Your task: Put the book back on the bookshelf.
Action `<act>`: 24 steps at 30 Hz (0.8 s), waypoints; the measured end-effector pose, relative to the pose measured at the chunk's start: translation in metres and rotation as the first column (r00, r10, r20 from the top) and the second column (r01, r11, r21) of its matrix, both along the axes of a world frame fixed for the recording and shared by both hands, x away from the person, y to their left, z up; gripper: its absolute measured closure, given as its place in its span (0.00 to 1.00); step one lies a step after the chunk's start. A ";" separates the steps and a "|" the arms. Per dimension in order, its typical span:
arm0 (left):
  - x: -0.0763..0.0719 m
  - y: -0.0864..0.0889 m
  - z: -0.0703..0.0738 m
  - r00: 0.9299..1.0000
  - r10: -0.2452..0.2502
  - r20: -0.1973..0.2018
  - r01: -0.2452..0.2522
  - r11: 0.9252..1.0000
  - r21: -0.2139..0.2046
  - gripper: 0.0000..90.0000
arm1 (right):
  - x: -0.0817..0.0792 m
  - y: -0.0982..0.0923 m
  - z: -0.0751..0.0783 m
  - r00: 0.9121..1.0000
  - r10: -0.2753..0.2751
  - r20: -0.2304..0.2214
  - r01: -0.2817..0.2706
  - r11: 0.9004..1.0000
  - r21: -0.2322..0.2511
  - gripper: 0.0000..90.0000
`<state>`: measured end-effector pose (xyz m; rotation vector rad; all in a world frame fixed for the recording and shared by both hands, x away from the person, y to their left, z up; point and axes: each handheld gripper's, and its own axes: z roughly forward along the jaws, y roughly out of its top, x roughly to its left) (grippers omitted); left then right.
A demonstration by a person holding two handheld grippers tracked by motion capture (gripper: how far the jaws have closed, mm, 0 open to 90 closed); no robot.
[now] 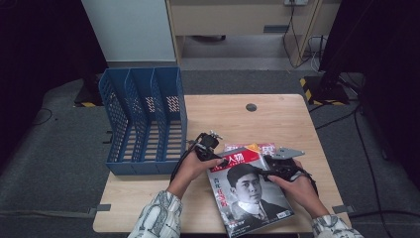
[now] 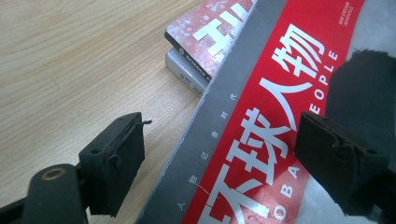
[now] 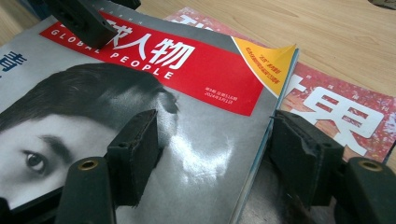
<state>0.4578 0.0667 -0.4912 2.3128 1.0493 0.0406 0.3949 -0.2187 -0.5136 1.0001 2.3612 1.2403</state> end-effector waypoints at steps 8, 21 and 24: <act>0.003 -0.001 -0.004 0.997 -0.023 -0.070 0.021 0.999 -0.038 0.17 | 0.000 0.000 0.000 1.000 0.002 -0.001 -0.002 1.000 -0.001 0.36; 0.008 -0.001 -0.005 0.992 -0.045 -0.119 0.039 0.998 -0.051 0.18 | -0.001 0.001 0.000 1.000 -0.005 0.001 0.005 1.000 -0.005 0.37; 0.007 0.002 -0.001 0.995 -0.029 -0.095 0.025 0.999 -0.049 0.26 | -0.001 0.001 0.000 1.000 -0.003 0.002 0.003 1.000 -0.008 0.37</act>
